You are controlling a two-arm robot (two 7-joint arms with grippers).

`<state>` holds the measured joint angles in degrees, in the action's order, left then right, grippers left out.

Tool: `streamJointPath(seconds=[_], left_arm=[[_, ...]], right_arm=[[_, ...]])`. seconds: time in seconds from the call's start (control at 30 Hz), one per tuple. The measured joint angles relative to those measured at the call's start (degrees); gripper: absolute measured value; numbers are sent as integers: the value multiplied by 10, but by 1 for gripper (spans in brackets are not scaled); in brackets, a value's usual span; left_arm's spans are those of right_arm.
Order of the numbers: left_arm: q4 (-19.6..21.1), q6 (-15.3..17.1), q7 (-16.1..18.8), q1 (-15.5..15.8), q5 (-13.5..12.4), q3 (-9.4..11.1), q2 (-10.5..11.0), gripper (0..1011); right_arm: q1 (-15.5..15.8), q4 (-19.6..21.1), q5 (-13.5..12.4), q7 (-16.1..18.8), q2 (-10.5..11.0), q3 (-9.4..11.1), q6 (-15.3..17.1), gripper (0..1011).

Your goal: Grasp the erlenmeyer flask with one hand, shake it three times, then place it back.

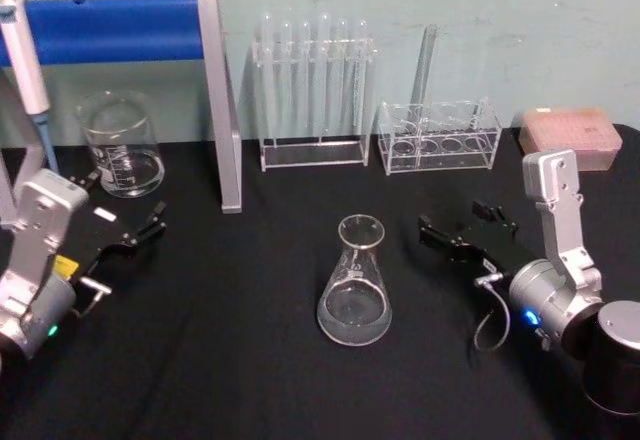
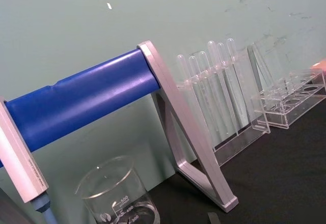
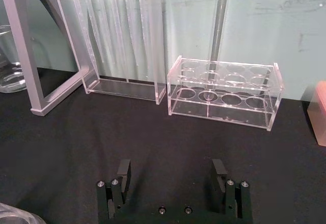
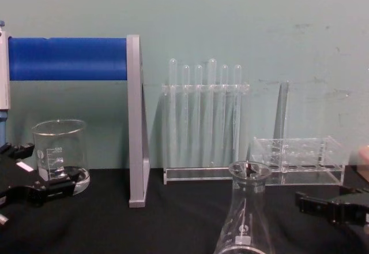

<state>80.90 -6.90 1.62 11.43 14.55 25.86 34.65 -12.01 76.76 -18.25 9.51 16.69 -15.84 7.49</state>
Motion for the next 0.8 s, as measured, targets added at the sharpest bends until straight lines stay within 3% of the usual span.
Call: streamJointPath(seconds=[0.8], left_arm=[[0,0,0,0,0,0,0,1001]], right_arm=[[-1,-1,-1,0,0,-1,-2,1003]])
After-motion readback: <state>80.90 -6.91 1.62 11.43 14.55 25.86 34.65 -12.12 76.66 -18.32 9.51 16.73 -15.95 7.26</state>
